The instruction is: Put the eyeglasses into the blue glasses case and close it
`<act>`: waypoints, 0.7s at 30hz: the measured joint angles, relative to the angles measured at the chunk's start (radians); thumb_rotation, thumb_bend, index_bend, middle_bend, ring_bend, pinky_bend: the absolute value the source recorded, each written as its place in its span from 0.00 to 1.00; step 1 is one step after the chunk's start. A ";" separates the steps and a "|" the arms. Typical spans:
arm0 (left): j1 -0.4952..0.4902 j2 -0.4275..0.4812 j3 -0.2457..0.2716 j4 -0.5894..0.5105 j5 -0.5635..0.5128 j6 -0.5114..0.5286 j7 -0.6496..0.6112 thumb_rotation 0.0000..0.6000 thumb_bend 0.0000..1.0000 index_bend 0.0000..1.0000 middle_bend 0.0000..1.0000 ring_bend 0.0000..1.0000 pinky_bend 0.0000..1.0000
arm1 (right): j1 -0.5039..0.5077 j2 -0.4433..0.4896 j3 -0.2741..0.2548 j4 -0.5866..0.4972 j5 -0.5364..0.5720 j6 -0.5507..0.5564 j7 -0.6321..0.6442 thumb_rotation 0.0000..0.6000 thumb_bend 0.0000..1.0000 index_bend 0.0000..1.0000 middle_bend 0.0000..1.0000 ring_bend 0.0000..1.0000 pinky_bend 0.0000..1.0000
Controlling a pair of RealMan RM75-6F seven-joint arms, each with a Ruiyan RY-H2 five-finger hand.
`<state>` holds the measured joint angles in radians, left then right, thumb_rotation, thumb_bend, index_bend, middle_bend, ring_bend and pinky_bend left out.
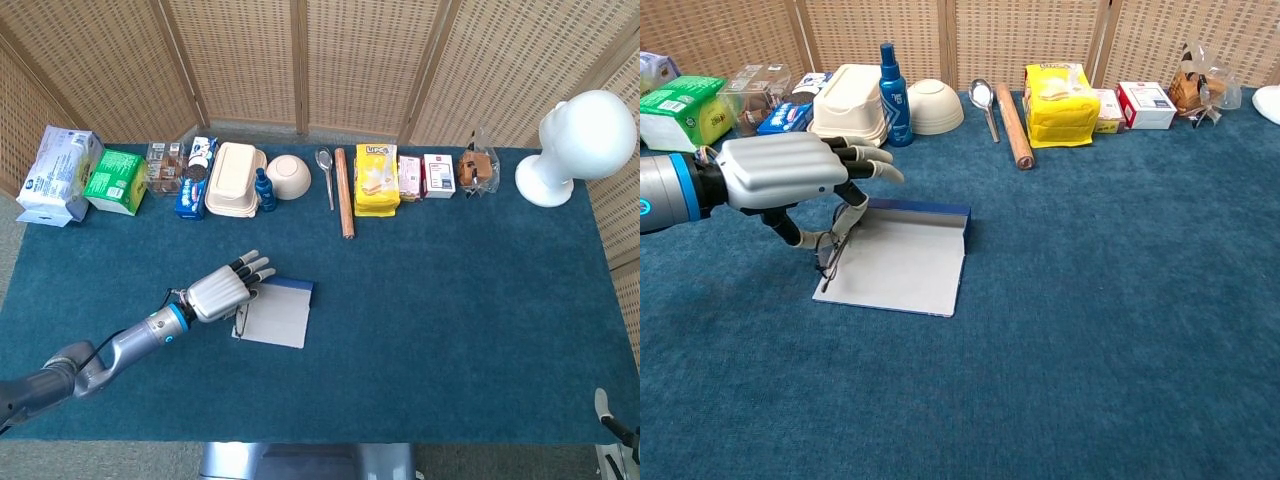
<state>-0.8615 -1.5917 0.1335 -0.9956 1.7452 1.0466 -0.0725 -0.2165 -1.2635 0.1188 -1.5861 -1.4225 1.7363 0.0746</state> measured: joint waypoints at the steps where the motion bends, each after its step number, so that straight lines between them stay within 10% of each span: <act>1: 0.000 -0.001 -0.003 -0.005 -0.001 0.000 0.001 1.00 0.35 0.63 0.10 0.00 0.00 | 0.000 -0.001 0.000 0.002 0.000 -0.001 0.002 1.00 0.33 0.00 0.19 0.00 0.08; 17: -0.028 -0.056 -0.053 -0.018 -0.027 -0.048 0.084 1.00 0.35 0.61 0.10 0.00 0.00 | -0.015 -0.001 -0.001 0.019 0.009 0.008 0.028 1.00 0.33 0.00 0.19 0.00 0.08; 21: -0.032 -0.068 -0.061 -0.016 -0.040 -0.065 0.083 1.00 0.32 0.47 0.07 0.00 0.00 | -0.017 0.001 -0.001 0.019 0.009 0.008 0.029 1.00 0.33 0.00 0.19 0.00 0.08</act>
<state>-0.8934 -1.6595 0.0728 -1.0112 1.7057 0.9813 0.0103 -0.2333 -1.2624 0.1179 -1.5669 -1.4131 1.7444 0.1039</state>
